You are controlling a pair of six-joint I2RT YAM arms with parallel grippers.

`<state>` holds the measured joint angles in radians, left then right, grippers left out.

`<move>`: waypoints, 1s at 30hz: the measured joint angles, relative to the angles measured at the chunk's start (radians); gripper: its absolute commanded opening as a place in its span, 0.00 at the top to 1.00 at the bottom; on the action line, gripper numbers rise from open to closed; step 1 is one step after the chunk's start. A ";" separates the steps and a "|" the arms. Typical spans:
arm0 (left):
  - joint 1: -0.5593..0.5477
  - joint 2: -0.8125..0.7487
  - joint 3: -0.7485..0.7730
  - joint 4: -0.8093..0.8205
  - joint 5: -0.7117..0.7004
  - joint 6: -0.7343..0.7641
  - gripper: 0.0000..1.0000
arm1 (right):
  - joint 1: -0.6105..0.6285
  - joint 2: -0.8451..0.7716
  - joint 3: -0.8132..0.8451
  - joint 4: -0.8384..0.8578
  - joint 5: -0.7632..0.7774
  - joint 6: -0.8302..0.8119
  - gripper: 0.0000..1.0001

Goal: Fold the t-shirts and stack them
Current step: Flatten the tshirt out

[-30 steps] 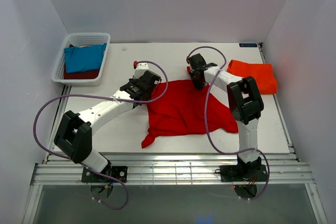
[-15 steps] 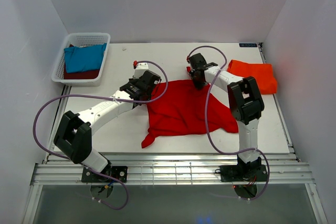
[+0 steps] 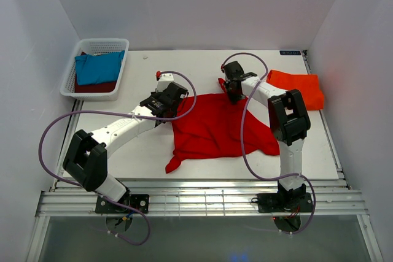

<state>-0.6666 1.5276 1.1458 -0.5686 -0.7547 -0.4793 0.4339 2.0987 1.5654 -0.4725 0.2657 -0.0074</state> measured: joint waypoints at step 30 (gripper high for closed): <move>0.000 0.000 0.000 0.000 0.013 -0.008 1.00 | -0.035 -0.093 0.011 -0.031 0.000 0.000 0.80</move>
<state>-0.6666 1.5276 1.1454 -0.5690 -0.7422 -0.4873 0.3992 2.0056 1.5764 -0.5030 0.2657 -0.0071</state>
